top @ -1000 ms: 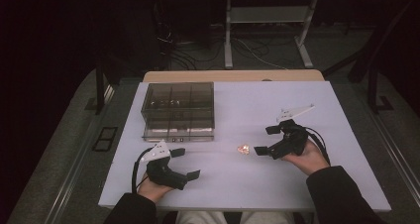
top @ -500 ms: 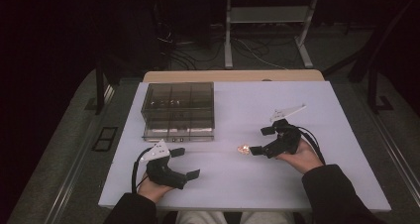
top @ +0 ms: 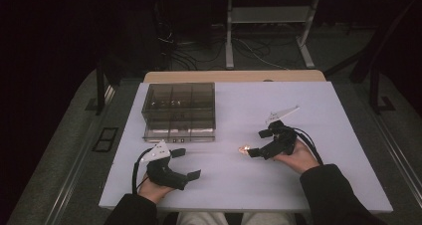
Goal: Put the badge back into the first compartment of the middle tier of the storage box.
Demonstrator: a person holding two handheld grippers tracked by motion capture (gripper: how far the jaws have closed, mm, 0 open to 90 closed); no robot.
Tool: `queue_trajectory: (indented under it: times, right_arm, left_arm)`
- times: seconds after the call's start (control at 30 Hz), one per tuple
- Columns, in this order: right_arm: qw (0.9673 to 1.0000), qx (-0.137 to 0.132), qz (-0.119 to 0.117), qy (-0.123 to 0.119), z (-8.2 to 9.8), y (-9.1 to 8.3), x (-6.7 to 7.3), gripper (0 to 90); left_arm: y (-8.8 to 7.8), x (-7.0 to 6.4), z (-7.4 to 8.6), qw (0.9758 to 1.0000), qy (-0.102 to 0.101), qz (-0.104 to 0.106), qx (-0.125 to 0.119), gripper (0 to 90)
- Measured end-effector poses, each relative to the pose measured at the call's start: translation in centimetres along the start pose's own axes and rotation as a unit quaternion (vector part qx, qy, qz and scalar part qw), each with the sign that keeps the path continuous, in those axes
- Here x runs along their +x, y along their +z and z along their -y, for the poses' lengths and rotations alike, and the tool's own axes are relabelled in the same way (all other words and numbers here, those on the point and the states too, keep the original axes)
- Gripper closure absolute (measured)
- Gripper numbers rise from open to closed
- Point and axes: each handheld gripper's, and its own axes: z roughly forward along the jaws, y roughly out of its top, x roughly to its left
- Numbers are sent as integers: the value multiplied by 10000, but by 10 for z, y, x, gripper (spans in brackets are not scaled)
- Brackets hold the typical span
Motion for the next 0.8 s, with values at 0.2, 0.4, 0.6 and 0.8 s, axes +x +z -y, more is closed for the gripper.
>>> queue_trajectory:
  times: [0.2, 0.4, 0.6, 0.8]
  right_arm:
    - [9999, 119, -40, 54, 1, 7, -3, 2]
    - [9998, 196, -80, 63, 2, 13, -4, 2]
    - [9995, 287, -115, 29, 2, 23, -5, 2]
    - [9992, 352, -191, -55, 0, 32, -5, 2]
  left_arm:
    - [0, 0, 0, 10000, -12, 4, -6, 0]
    - [1, 0, 0, 10000, -4, 19, 11, 0]
    - [1, 0, 0, 10000, 10, 26, 26, 0]
    - [1, 0, 1, 10000, 9, 28, 21, 0]
